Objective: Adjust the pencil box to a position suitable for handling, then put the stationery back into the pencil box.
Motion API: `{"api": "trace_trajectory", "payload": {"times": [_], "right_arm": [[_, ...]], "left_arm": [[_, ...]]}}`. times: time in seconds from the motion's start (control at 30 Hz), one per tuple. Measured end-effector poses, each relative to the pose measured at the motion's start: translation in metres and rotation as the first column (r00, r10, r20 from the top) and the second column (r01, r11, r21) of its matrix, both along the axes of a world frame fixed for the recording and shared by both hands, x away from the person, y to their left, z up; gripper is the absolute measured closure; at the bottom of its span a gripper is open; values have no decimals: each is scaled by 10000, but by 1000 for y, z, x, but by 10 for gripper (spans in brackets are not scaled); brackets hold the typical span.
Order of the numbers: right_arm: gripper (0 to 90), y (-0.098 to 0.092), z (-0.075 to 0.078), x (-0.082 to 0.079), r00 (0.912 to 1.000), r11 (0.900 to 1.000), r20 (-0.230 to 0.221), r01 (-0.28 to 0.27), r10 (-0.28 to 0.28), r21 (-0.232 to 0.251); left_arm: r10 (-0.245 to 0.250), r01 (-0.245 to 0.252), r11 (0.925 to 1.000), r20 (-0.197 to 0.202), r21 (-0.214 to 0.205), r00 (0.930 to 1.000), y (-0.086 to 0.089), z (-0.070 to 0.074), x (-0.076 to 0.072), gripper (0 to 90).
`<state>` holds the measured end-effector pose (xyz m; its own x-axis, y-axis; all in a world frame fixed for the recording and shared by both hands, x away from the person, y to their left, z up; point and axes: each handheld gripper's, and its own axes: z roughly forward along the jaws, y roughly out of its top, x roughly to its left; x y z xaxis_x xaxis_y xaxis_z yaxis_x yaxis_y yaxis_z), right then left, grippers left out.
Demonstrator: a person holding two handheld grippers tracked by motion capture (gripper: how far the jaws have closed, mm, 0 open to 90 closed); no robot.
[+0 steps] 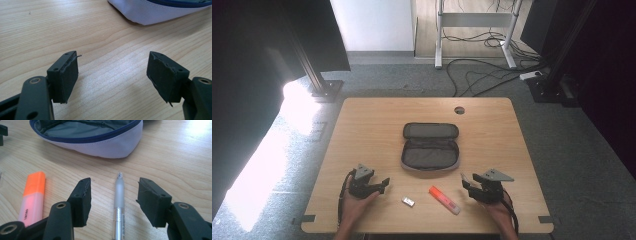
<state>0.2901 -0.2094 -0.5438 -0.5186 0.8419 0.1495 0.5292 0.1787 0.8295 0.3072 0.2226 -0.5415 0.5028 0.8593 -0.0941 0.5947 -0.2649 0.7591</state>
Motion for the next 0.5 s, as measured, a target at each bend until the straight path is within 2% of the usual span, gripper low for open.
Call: {"api": "trace_trajectory", "payload": {"times": [0.17,0.33,0.5], "right_arm": [[439,2,1,-4,9999,9995,98,-49,52,-300],[458,0,0,-6,9999,9994,-102,-134,131,-307],[476,0,-2,-7,9996,9987,-224,-163,153,-475]], "left_arm": [[3,-3,10000,30,-8,10000,1,1,-1,260],[-3,3,10000,-51,57,10000,0,-1,0,260],[57,-57,10000,-17,-56,10000,1,0,-2,260]]}}
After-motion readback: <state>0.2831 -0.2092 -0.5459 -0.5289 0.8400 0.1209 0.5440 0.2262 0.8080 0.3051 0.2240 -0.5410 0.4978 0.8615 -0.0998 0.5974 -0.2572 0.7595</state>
